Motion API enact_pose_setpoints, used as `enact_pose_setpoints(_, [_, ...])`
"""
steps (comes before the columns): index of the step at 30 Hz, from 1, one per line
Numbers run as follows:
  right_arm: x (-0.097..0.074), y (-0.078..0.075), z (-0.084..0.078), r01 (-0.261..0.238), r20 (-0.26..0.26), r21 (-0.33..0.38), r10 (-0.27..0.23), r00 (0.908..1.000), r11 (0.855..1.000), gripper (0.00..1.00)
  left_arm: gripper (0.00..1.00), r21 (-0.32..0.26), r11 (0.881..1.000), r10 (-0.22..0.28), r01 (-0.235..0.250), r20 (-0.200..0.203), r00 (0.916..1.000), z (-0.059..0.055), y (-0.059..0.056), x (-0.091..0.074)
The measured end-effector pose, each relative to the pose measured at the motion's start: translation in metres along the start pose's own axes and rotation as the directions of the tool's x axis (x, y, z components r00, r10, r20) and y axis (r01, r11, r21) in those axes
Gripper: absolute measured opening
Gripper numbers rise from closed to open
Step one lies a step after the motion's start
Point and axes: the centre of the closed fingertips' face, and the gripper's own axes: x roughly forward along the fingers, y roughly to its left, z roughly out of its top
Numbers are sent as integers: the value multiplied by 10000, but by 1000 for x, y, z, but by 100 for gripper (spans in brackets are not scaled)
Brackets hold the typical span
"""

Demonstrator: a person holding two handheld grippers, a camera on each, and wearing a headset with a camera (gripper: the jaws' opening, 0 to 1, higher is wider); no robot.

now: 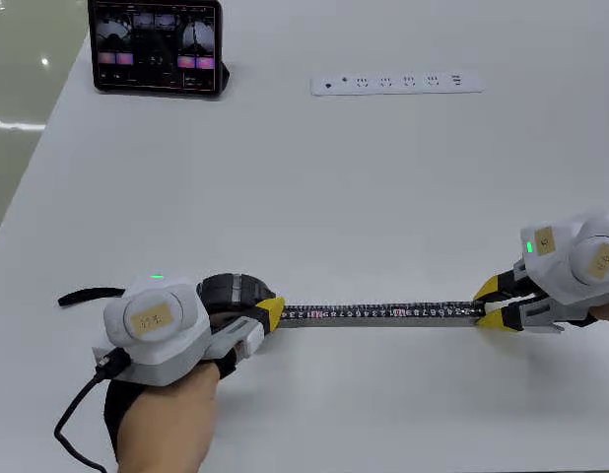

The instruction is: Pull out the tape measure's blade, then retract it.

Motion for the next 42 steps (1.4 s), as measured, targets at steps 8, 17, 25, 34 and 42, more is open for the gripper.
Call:
enact_pose_setpoints(8, [-2,-3,6,91,55,44,-91,9999,9999,10,58,-69,10000,-69,70,50,10000,0,-1,-1])
enact_pose_setpoints(17, [4,0,18,-111,290,46,110,9995,9999,10,58,-120,9998,-126,127,66,9999,0,-2,-1])
enact_pose_setpoints(25, [10,0,35,-215,534,0,214,9983,9998,10,58,-158,9997,-181,182,62,9998,0,-2,-1])
enact_pose_setpoints(34, [20,4,50,-380,701,-34,382,9968,9993,10,58,-169,9996,-204,205,61,9998,0,-2,-2])
enact_pose_setpoints(42, [26,4,58,-485,860,-26,486,9951,9988,10,58,-201,9995,-237,238,71,9997,0,-2,-2])
